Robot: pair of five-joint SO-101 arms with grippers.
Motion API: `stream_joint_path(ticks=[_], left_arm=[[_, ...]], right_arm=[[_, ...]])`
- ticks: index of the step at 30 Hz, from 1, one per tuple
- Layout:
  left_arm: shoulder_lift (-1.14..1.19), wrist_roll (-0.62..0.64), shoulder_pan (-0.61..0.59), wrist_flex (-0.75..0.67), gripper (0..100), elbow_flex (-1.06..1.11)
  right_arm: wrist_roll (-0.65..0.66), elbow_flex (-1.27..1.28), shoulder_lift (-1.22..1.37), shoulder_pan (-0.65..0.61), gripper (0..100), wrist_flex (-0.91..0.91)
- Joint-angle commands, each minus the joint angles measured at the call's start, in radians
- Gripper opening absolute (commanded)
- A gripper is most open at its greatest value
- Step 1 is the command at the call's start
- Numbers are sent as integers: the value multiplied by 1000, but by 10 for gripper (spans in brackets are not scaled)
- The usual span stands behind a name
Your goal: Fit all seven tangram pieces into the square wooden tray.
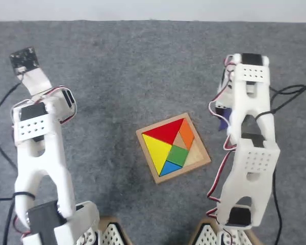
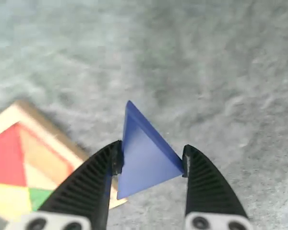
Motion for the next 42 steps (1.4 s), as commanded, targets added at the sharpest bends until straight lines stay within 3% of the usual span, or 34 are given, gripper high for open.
stream_joint_path(ticks=[1,4,7,12,24,32,36,42], left_arm=[[-5,2,5,2,152,-36],[-5,2,6,2,152,-36],[-5,2,6,2,152,-36],[-5,2,5,2,152,-38],[-5,2,8,0,152,-38],[-5,2,8,-5,152,-38],[-5,2,8,-26,152,-35],[-5,2,8,-23,152,-35]], right_arm=[[-29,114,-222,-68,104,25],[-35,345,-432,-130,104,-61],[-32,624,-618,-150,104,-262],[-84,895,-668,-203,108,-406],[-247,956,-564,-378,104,-492],[-261,996,-564,-380,104,-492],[-373,1003,-558,-384,103,-489],[-430,1007,-555,-383,103,-478]])
